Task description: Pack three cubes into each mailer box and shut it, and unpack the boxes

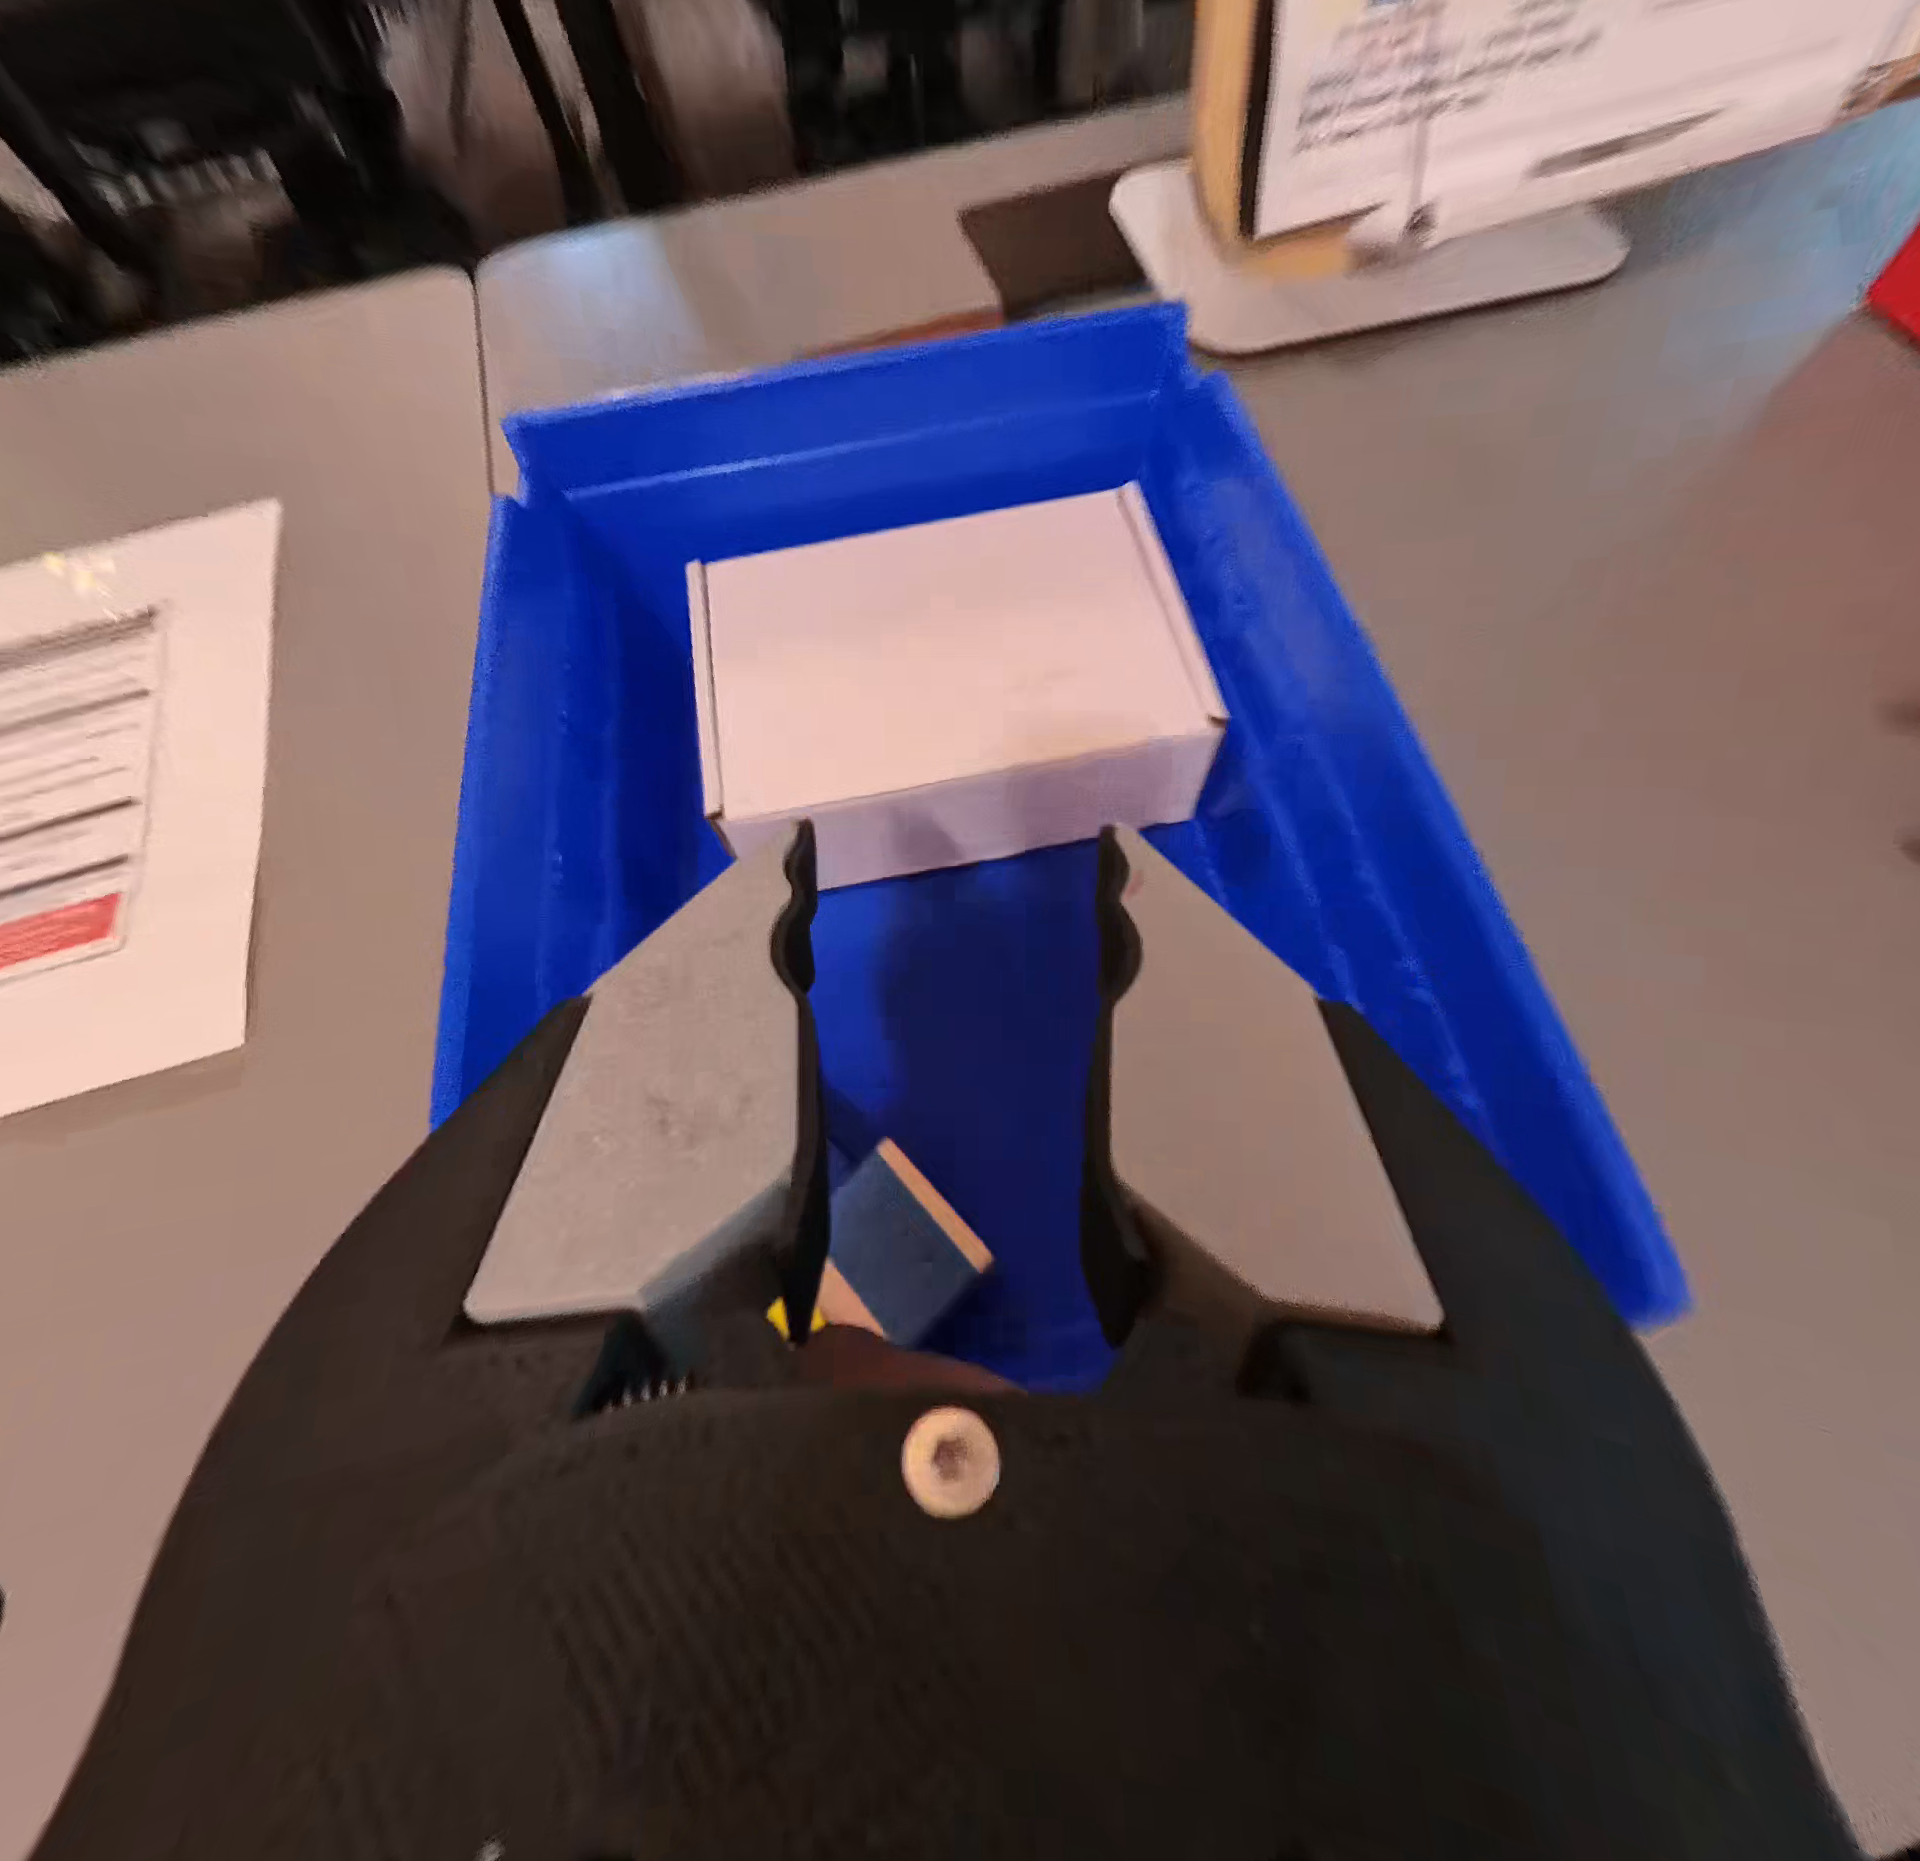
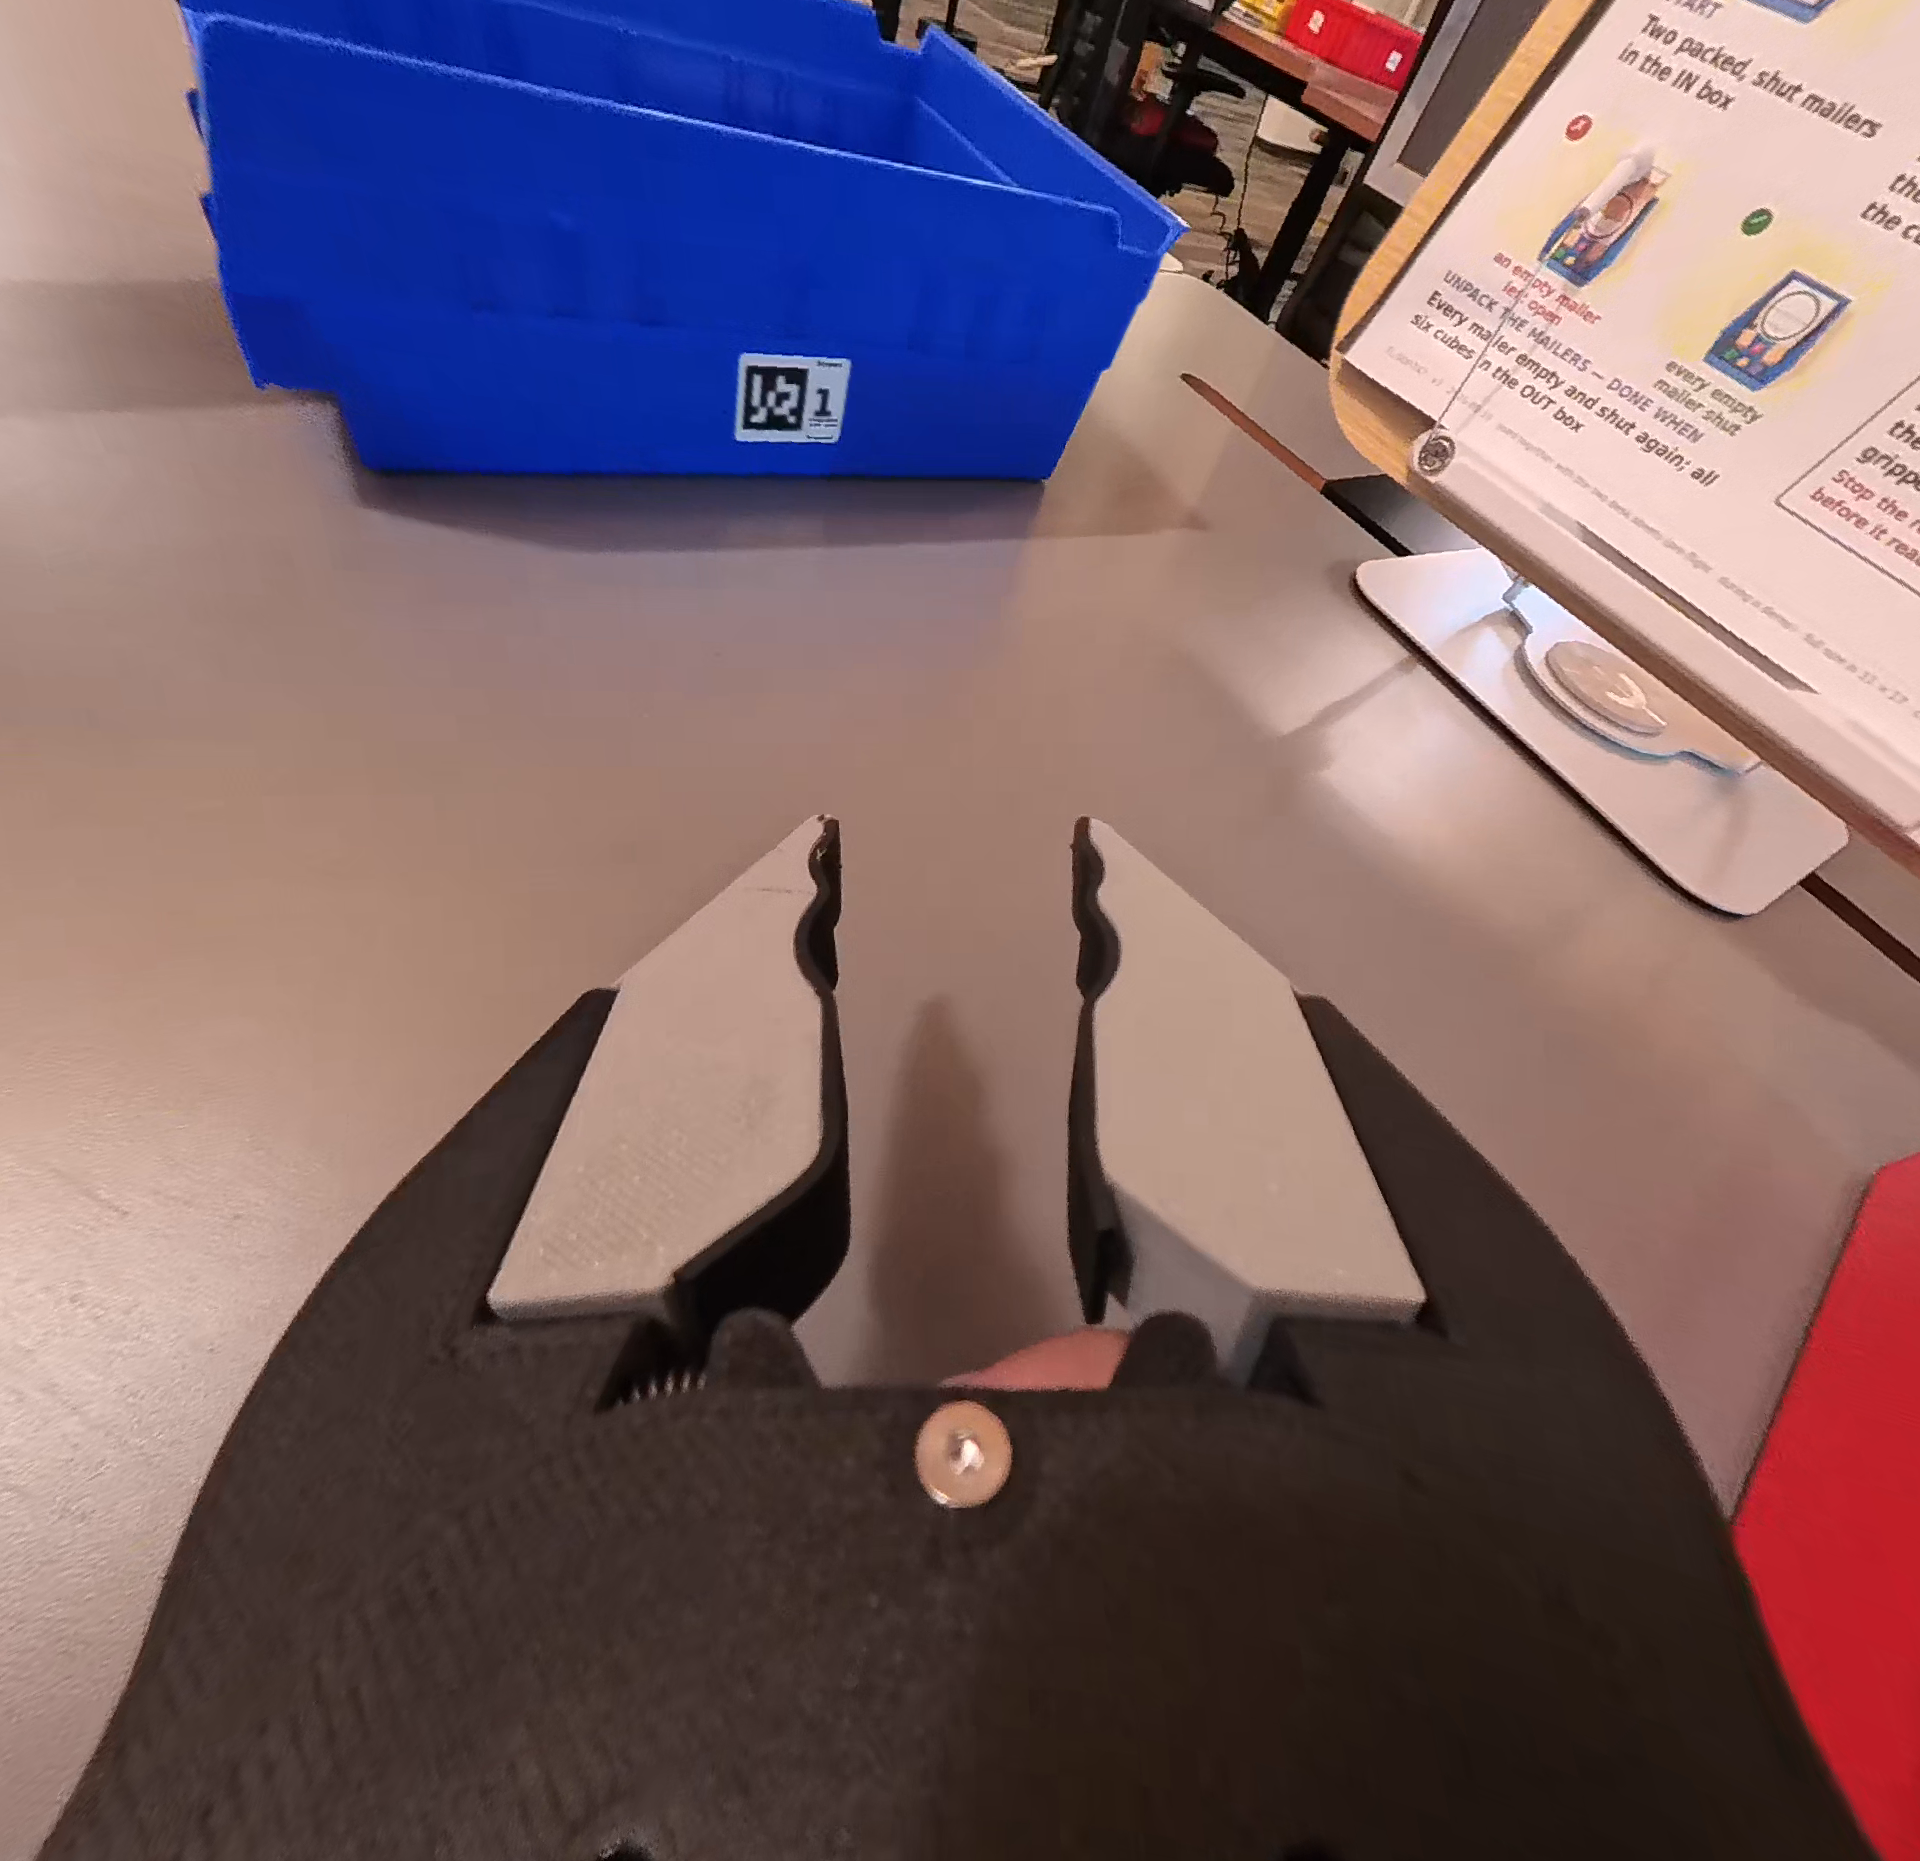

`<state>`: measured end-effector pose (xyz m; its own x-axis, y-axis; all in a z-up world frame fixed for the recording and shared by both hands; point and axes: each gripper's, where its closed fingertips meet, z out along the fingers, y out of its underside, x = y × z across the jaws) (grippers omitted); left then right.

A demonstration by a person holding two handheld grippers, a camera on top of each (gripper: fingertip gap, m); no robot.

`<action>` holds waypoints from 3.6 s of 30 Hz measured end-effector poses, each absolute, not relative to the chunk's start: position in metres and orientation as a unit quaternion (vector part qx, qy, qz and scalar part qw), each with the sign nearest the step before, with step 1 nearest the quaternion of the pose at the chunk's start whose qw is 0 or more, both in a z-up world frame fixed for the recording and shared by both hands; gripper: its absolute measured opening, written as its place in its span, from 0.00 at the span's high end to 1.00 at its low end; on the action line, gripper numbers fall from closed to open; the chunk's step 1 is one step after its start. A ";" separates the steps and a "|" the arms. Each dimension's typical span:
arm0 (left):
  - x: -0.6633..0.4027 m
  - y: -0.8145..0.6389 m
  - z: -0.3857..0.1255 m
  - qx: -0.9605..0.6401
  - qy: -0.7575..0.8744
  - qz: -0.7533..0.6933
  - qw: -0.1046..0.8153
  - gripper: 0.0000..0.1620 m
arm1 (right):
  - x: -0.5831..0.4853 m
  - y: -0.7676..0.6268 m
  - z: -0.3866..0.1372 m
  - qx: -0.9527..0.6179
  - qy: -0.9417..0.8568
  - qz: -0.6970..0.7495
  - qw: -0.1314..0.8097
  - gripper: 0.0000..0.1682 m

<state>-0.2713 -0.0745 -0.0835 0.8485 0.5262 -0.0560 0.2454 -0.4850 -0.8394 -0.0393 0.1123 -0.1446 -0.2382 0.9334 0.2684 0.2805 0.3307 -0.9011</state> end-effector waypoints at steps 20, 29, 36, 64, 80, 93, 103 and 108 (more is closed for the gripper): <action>-0.351 -0.043 -0.158 -0.857 -0.382 -0.012 0.345 0.58 | -0.037 0.088 -0.148 -0.428 -0.708 0.398 0.397 0.74; -0.345 -0.027 -0.102 -0.865 -0.298 0.043 0.402 0.99 | -0.039 0.081 -0.152 -0.420 -0.718 0.392 0.392 0.74; -0.312 -0.003 -0.084 -0.902 -0.205 0.108 0.365 0.99 | -0.038 0.078 -0.153 -0.413 -0.724 0.386 0.395 0.74; -0.288 0.017 -0.091 -0.917 -0.154 0.135 0.343 0.99 | -0.039 0.076 -0.155 -0.409 -0.729 0.380 0.395 0.75; -0.230 0.035 -0.039 -0.905 -0.083 0.099 0.406 1.00 | -0.091 0.060 -0.148 -0.445 -0.697 0.446 0.343 0.75; -0.135 0.040 -0.034 -0.922 0.067 0.144 0.354 1.00 | -0.114 0.064 -0.141 -0.434 -0.688 0.425 0.398 0.86; -0.198 -0.007 -0.013 -0.904 -0.035 0.239 0.352 0.78 | -0.114 0.062 -0.143 -0.420 -0.698 0.407 0.413 0.76; -0.215 -0.043 -0.034 -0.900 -0.126 0.119 0.400 0.61 | -0.113 0.060 -0.144 -0.414 -0.702 0.400 0.418 0.74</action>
